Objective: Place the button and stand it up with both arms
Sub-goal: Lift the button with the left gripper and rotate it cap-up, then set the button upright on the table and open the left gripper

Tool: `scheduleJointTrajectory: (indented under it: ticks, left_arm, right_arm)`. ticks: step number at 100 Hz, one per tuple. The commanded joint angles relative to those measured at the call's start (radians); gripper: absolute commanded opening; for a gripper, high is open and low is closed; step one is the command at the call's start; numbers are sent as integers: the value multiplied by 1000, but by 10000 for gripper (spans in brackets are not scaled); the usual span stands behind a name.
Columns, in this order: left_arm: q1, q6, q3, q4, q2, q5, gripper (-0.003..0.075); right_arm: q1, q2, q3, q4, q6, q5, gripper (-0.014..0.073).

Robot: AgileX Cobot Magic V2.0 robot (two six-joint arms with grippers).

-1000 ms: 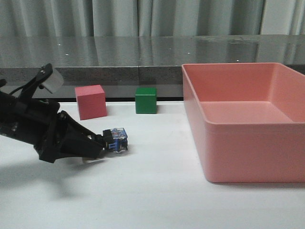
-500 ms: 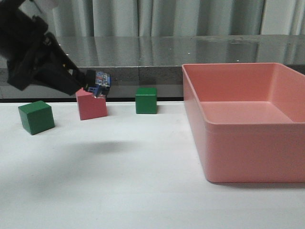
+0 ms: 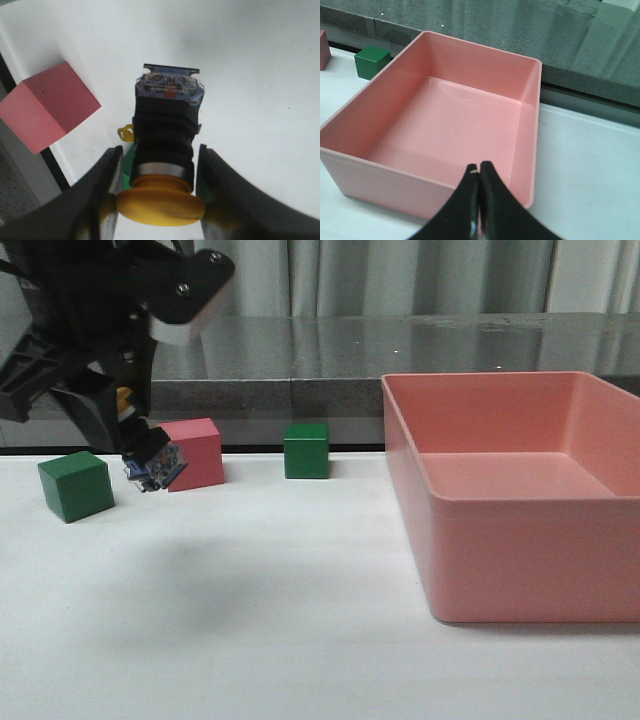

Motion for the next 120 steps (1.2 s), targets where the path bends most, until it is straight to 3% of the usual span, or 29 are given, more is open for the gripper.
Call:
scheduleJointTrajectory:
  ticks: [1, 33, 60, 69, 86, 93, 120]
  left_arm:
    - [-47, -60, -31, 123, -4, -14, -19]
    - [-124, -73, -31, 281, 120, 23, -19]
    - [-134, -73, -31, 282, 129, 25, -1]
    - [-134, -73, -31, 282, 129, 23, 83]
    - [-134, -73, -31, 282, 129, -1, 371]
    - [-134, -73, -31, 286, 129, -3, 445]
    - [-134, -73, -31, 291, 115, 5, 479]
  right_arm:
    - [-2, 4, -27, 11, 0, -71, -62]
    - [-2, 4, -27, 11, 0, -71, -62]
    - [-2, 4, -27, 11, 0, -71, -62]
    - [-2, 4, -27, 11, 0, -71, -62]
    - [-2, 4, -27, 11, 0, -71, -62]
    - [-2, 4, -27, 11, 0, -71, -62]
    - [-2, 4, -27, 11, 0, -71, -62]
